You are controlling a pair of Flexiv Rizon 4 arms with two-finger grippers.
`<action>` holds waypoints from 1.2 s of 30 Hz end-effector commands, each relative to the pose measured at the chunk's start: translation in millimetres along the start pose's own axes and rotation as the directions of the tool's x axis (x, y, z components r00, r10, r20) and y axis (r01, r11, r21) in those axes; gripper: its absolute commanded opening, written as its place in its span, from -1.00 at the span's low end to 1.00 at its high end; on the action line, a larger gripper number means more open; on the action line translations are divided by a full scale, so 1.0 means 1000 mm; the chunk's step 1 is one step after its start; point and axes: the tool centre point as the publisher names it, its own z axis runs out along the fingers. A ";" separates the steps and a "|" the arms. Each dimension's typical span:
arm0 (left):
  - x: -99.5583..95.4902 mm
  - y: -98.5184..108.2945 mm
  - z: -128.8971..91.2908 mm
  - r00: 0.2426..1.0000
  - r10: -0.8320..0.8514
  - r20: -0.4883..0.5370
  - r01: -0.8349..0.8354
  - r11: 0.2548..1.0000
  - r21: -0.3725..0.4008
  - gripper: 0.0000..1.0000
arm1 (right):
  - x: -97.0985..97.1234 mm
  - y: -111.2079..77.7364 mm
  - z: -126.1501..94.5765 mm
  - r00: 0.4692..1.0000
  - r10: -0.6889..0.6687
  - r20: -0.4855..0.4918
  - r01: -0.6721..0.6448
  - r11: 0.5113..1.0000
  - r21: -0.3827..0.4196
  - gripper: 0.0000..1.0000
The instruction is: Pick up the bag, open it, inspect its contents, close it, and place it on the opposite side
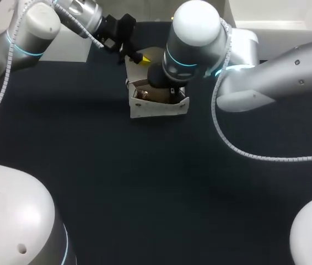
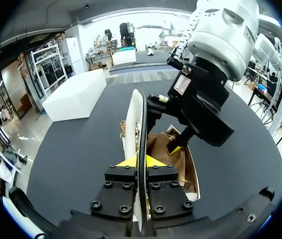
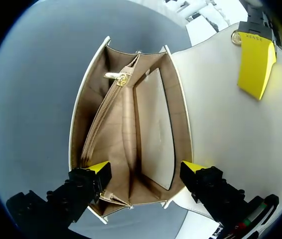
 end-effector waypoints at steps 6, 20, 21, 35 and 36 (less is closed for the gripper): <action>0.000 0.001 0.000 1.000 0.003 -0.003 -0.003 1.000 0.006 -1.00 | 0.000 -0.002 0.008 1.000 0.001 0.006 -0.001 1.000 0.006 1.00; 0.001 0.000 0.000 1.000 0.007 -0.003 -0.007 1.000 0.006 -1.00 | 0.000 -0.003 0.005 1.000 0.008 0.017 -0.008 1.000 0.010 1.00; 0.002 0.000 0.000 1.000 0.007 -0.003 -0.007 1.000 0.006 -1.00 | 0.000 -0.004 0.005 1.000 0.011 0.021 -0.011 1.000 0.011 0.99; 0.000 0.001 0.002 1.000 0.002 0.014 -0.001 1.000 -0.024 -1.00 | -0.015 -0.010 -0.045 0.970 0.082 0.229 -0.088 0.996 0.016 -0.15; -0.002 0.003 0.003 1.000 -0.002 0.014 0.002 1.000 -0.024 -1.00 | -0.016 -0.011 -0.049 0.965 0.088 0.247 -0.095 0.995 0.017 -0.17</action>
